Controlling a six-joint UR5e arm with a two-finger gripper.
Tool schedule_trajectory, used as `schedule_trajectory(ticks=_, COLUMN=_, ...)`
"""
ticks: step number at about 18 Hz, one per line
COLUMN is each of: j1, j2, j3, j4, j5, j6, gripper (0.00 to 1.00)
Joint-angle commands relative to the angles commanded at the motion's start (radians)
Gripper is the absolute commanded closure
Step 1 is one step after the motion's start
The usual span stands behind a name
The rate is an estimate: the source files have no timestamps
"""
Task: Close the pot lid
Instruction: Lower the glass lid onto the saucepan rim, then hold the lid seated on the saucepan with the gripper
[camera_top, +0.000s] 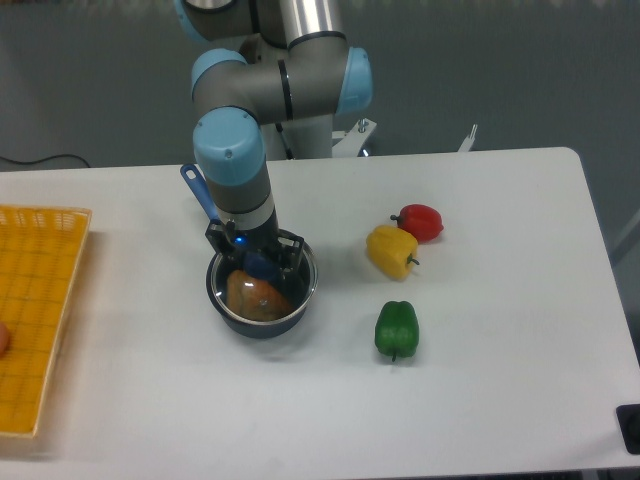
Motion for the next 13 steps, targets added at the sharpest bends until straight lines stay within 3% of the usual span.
schedule_trajectory(ticks=13, j1=-0.005, j2=0.002, j3=-0.032, j4=0.015, j5=0.002, j6=0.0, gripper=0.48)
